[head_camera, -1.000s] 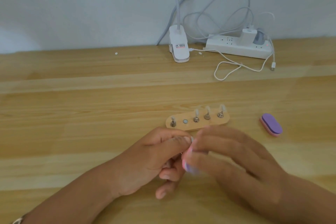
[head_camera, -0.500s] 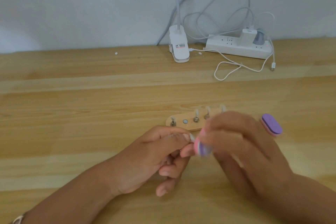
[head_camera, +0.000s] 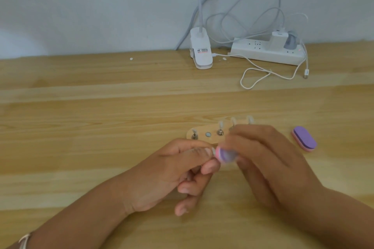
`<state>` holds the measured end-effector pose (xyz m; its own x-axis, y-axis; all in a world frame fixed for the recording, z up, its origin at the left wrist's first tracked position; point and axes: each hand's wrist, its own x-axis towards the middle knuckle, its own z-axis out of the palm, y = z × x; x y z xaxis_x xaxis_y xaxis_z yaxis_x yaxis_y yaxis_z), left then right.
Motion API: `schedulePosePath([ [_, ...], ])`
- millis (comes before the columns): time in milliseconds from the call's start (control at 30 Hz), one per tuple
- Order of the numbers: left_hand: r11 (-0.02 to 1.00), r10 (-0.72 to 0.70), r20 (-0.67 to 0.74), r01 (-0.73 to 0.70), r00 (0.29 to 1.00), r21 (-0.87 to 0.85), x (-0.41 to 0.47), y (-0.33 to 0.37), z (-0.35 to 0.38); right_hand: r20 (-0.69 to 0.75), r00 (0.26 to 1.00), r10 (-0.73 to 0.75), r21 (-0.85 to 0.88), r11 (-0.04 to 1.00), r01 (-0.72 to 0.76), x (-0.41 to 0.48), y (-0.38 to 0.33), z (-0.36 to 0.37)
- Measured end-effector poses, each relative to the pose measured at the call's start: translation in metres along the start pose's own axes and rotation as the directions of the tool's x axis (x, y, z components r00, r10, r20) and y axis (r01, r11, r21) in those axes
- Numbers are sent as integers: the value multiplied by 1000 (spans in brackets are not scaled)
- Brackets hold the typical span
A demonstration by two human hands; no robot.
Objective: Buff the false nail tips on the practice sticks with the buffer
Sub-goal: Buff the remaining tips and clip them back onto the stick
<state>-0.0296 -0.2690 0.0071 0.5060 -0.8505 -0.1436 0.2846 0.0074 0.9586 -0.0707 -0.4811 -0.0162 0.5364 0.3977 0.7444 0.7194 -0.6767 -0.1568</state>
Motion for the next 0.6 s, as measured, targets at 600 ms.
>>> schedulePosePath([
  [600,995,68,-39,-65,997,74,4,-1,4,-21,1000,19,38,999,-18,0,6,-4],
])
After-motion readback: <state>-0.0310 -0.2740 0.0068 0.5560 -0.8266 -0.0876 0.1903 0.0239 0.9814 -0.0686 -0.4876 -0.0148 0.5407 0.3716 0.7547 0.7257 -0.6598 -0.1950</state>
